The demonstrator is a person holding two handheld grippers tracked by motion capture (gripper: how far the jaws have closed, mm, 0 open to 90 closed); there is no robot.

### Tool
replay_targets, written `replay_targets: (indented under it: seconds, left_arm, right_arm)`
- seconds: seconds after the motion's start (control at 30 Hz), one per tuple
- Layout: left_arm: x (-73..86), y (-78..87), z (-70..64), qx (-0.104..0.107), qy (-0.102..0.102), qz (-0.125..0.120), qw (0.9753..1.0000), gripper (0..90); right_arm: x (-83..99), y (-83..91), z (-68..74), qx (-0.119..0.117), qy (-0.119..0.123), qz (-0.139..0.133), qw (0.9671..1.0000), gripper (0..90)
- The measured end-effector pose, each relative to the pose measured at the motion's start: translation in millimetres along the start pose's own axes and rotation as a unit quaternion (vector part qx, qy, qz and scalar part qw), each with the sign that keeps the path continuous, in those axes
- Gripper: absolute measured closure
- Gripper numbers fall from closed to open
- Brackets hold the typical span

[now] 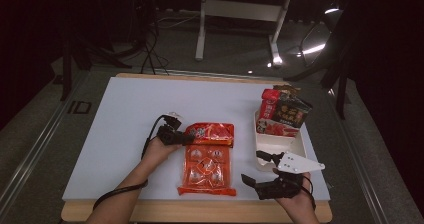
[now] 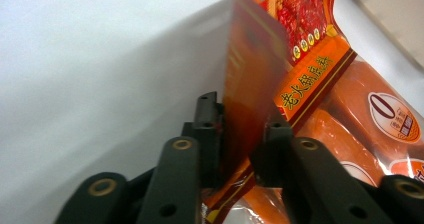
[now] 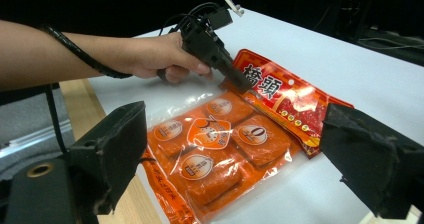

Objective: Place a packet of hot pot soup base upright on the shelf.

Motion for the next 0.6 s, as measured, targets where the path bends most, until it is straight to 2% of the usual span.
replay_targets:
  seconds: [0.1, 0.17, 0.23, 0.33, 0.6]
  left_arm:
    - [1.0, 3.3, -2.3, -0.01, -0.015, -0.008, 0.9998, 88.7]
    - [1.1, 7.3, -3.8, -0.016, -0.021, -0.016, 0.9995, 89.2]
    - [0.7, 9.4, -4.6, -0.016, -0.022, -0.021, 0.9994, 89.5]
    - [-1.8, 19.3, -8.6, -0.024, -0.035, -0.04, 0.9983, 89.6]
    - [-14.9, 46.7, -21.7, -0.012, -0.049, -0.074, 0.9959, 89.8]
  right_arm:
    - [-0.2, 0.9, -3.0, -0.001, -0.007, -0.005, 1.0, 10.7]
    - [-0.2, 1.3, -6.6, 0.01, -0.013, -0.006, 0.9998, 10.7]
    - [0.9, 1.1, -6.7, 0.005, -0.014, -0.001, 0.9999, 10.7]
    - [1.9, 0.4, -7.2, 0.001, -0.014, 0.003, 0.9999, 10.7]
    - [-3.0, 1.5, -13.8, 0.007, -0.016, 0.002, 0.9998, 10.4]
Point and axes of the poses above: each handheld gripper's, and its own axes: y roughly backward along the jaws, x roughly out of its underside, z roughly to its left, the point moved 8 cm from there along -y, roughly forward along the jaws, and after that the axes turned 8 degrees about -x, right-handed, at the moved point
